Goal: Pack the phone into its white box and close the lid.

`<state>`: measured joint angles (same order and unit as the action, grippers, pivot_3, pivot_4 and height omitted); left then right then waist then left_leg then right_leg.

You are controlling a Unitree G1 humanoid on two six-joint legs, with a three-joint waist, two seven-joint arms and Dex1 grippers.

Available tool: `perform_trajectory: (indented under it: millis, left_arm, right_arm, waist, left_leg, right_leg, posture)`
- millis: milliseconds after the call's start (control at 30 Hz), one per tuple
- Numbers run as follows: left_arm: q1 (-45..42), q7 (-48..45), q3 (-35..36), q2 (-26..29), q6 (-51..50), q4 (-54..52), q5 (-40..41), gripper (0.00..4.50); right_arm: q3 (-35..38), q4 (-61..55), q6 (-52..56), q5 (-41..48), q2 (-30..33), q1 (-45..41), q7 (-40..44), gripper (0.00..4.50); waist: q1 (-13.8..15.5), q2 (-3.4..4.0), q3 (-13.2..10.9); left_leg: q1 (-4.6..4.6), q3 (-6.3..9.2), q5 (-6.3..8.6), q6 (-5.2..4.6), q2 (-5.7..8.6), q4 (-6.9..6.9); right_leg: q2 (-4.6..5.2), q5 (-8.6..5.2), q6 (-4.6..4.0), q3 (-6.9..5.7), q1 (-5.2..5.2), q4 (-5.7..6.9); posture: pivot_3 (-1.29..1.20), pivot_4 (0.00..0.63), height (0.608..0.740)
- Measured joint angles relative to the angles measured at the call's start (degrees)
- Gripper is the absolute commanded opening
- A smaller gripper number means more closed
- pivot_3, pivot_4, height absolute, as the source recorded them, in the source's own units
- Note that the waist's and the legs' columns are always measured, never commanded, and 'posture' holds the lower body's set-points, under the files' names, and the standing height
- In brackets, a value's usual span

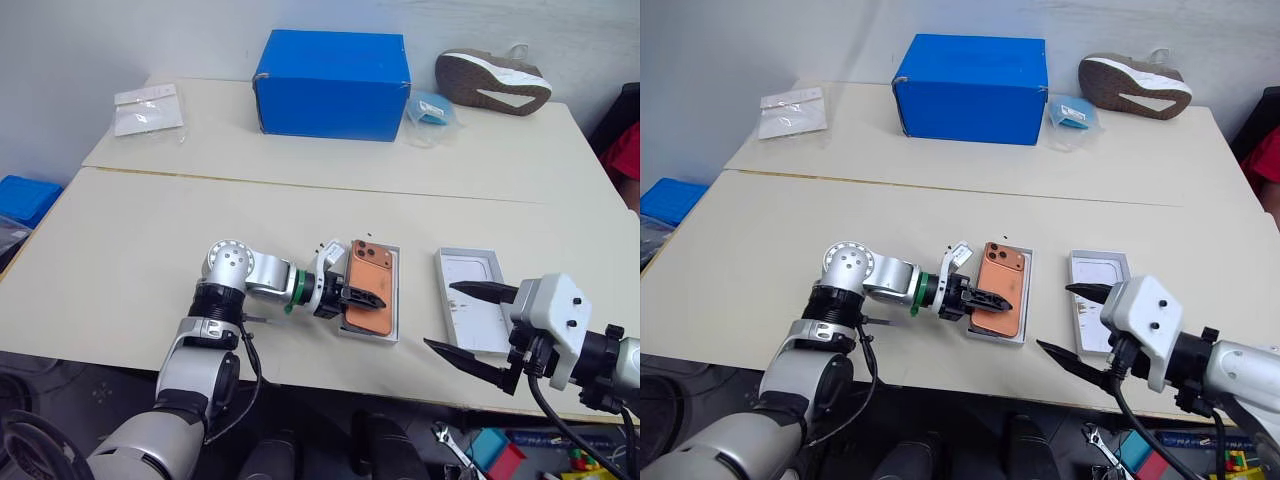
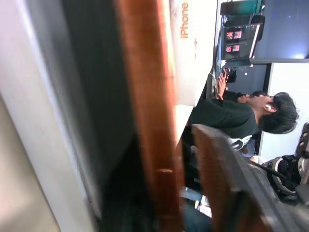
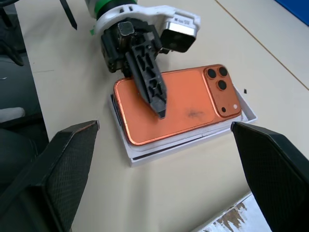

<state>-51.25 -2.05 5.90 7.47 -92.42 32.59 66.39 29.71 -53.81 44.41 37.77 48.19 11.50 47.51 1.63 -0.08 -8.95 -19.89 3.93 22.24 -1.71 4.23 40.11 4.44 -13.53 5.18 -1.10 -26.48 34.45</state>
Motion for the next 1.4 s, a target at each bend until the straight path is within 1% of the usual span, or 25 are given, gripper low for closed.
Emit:
perform_trajectory:
  millis: [200, 233, 367, 567, 733, 833, 1067, 1200, 1400]
  left_arm:
    - [-0.17, 0.19, -1.06, 1.22, -0.02, 0.00, 5.52, 4.35]
    - [-0.45, 0.26, -1.77, 1.96, -0.04, -0.02, 6.73, 4.49]
    - [-1.79, 1.22, -3.98, 4.06, -0.02, -0.01, 8.86, 4.49]
    - [-3.97, 1.23, -7.11, 5.24, -0.05, 0.04, 10.69, 4.49]
    - [-6.44, 0.53, -9.58, 7.23, -0.01, 0.14, 11.87, 4.49]
    - [-6.95, -0.82, -12.28, 8.84, -0.01, -0.08, 12.76, 4.49]
    - [-7.71, -3.41, -17.95, 11.46, -0.02, -2.17, 13.09, 4.49]
    - [-7.81, -4.78, -18.96, 11.98, -0.02, -3.19, 13.05, 4.49]
    - [-9.02, -7.66, -20.59, 14.24, -0.05, -5.86, 11.87, 4.49]
  right_arm:
    - [-0.09, 0.01, -0.77, 0.01, 0.14, 0.26, -0.87, 4.50]
    - [-0.09, 0.02, -0.85, 0.01, 0.14, 0.33, -0.95, 4.50]
    - [-0.55, 0.07, -1.68, 0.01, 0.14, 0.45, -1.20, 4.50]
    - [-2.22, 0.55, -1.98, 0.01, 0.16, 0.10, -2.13, 4.50]
    - [-2.39, 0.69, -2.62, 0.00, 0.16, 0.04, -2.67, 4.50]
    - [-2.58, 0.71, -3.18, 0.00, 0.16, 0.04, -2.87, 4.50]
    - [-4.38, 1.35, -4.41, -0.07, 0.15, 0.07, -3.65, 4.50]
    - [-4.57, 1.55, -4.71, -0.12, 0.15, 0.18, -4.16, 4.50]
    - [-5.05, 2.16, -5.96, -0.72, 0.15, 0.36, -4.43, 4.50]
  waist:
    - [-0.07, 0.00, 0.00]
    - [-0.10, 0.00, 0.00]
    - [-0.09, 0.00, 0.00]
    - [-0.06, 0.00, 0.00]
    - [-0.11, 0.00, 0.00]
    - [-0.12, 0.00, 0.00]
    - [-0.11, 0.00, 0.00]
    - [-0.13, 0.00, 0.00]
    - [-0.12, 0.00, 0.00]
  left_leg:
    - [0.04, 0.00, 0.00, 0.01, 0.00, 0.00]
    - [0.05, -0.01, -0.01, 0.01, 0.00, 0.00]
    - [0.13, -0.01, -0.01, 0.02, 0.00, -0.02]
    - [0.13, -0.01, -0.01, 0.02, 0.02, -0.02]
    - [0.14, -0.01, -0.02, 0.03, 0.02, -0.03]
    - [0.14, -0.01, -0.02, 0.03, 0.02, -0.04]
    - [0.14, -0.01, -0.02, 0.03, 0.03, -0.05]
    - [0.14, -0.01, -0.02, 0.03, 0.02, -0.05]
    - [0.14, -0.01, -0.02, 0.03, 0.03, -0.04]
  right_leg:
    - [0.00, 0.00, 0.00, 0.02, 0.02, 0.02]
    - [0.00, 0.00, 0.00, 0.02, 0.03, 0.03]
    - [-0.01, 0.00, 0.00, 0.03, 0.11, 0.04]
    - [0.00, 0.00, 0.00, 0.04, 0.10, 0.03]
    - [-0.01, 0.00, 0.00, 0.04, 0.10, 0.04]
    - [-0.01, 0.00, 0.00, 0.05, 0.10, 0.03]
    - [-0.01, 0.00, 0.00, 0.06, 0.10, 0.02]
    - [-0.02, 0.00, 0.00, 0.07, 0.10, 0.03]
    - [-0.02, 0.00, 0.00, 0.07, 0.10, 0.02]
  posture:
    - [0.00, 0.150, 0.740]
    - [0.00, 0.150, 0.740]
    - [0.00, 0.150, 0.740]
    - [0.00, 0.150, 0.740]
    - [0.00, 0.150, 0.740]
    - [0.00, 0.150, 0.740]
    - [0.00, 0.150, 0.740]
    - [0.00, 0.150, 0.740]
    - [0.00, 0.150, 0.740]
